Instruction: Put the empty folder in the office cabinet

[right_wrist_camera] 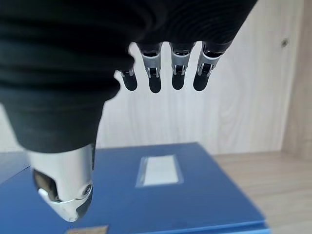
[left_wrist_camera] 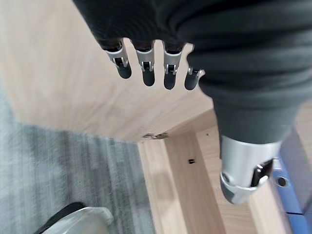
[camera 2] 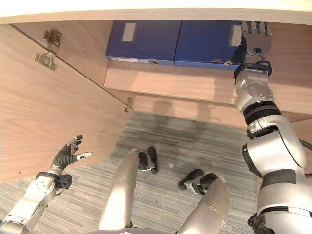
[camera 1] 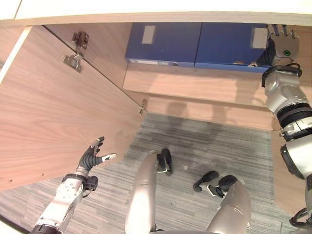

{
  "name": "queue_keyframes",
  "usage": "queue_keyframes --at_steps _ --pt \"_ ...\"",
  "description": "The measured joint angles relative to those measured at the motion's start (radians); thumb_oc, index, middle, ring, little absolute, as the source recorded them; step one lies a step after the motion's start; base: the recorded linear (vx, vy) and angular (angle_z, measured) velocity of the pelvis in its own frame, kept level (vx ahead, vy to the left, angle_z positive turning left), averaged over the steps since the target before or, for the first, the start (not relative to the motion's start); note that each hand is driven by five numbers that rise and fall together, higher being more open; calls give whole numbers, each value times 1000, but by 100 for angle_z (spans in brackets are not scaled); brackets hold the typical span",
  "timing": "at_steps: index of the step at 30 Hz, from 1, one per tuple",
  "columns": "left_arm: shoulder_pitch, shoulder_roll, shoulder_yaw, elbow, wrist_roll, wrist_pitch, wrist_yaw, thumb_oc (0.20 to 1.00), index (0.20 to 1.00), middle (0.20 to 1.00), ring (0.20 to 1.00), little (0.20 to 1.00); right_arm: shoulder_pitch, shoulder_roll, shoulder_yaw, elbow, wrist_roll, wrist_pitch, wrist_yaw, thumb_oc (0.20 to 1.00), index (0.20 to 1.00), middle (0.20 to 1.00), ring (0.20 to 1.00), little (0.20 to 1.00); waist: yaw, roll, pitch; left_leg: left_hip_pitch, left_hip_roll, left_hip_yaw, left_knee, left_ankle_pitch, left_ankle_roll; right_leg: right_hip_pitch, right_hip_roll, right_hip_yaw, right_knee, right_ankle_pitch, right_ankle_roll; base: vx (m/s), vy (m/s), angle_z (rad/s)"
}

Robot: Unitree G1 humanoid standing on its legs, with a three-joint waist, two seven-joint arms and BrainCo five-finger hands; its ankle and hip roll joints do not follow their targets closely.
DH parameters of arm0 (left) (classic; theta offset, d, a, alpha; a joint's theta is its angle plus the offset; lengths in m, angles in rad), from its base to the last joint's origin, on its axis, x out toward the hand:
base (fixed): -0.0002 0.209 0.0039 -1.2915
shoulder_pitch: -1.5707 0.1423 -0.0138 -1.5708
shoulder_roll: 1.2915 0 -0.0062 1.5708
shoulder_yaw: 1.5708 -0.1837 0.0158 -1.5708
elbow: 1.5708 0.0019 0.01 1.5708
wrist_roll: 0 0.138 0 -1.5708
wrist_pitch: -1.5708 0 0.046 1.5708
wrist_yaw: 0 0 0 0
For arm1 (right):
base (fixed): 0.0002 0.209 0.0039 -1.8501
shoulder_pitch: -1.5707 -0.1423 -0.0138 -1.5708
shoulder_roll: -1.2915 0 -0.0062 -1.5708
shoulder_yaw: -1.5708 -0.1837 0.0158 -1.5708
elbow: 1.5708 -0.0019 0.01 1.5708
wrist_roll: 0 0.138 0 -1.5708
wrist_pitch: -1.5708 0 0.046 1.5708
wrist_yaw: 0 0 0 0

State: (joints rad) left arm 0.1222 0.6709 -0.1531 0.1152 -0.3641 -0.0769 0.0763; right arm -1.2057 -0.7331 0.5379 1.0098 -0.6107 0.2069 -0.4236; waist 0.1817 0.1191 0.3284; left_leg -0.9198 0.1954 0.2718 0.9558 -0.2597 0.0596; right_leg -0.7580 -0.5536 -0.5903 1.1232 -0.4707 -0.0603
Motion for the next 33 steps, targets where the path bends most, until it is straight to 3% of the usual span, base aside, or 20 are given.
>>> queue_keyframes --at_steps 8,12,18,29,33 --pt "1 -1 0 5 22 -5 6 1000 1000 1000 1000 1000 79 41 -43 -31 -9 4 -63 1000 1000 1000 1000 1000 -13 4 2 0 4 4 -7 0 0 -1 9 1 -16 8 4 -8 9 -2" --pt "-2 -17 0 5 30 -5 18 1000 1000 1000 1000 1000 177 80 -112 -112 -49 35 -124 1000 1000 1000 1000 1000 -17 4 3 6 4 6 -12 0 0 1 12 1 -19 9 4 -4 1 -1" --pt "-17 -51 -3 11 59 -5 25 1000 1000 1000 1000 1000 291 138 -112 -276 -153 43 -179 1000 1000 1000 1000 1000 -45 -11 20 104 7 21 -52 2 -4 81 31 8 -60 22 8 -3 -9 -8" --pt "-49 -80 -9 15 59 -6 24 1000 1000 1000 1000 1000 409 212 -99 -340 -185 20 -184 1000 1000 1000 1000 1000 -67 -52 21 351 5 46 -266 74 -35 297 132 -11 -279 109 30 0 -30 -10" --pt "-40 -97 -4 86 71 -6 25 1000 1000 1000 1000 1000 483 276 -60 -291 -184 -5 -163 1000 1000 1000 1000 1000 -79 -75 6 485 5 55 -409 126 -58 414 203 -23 -430 163 34 29 -53 -15"
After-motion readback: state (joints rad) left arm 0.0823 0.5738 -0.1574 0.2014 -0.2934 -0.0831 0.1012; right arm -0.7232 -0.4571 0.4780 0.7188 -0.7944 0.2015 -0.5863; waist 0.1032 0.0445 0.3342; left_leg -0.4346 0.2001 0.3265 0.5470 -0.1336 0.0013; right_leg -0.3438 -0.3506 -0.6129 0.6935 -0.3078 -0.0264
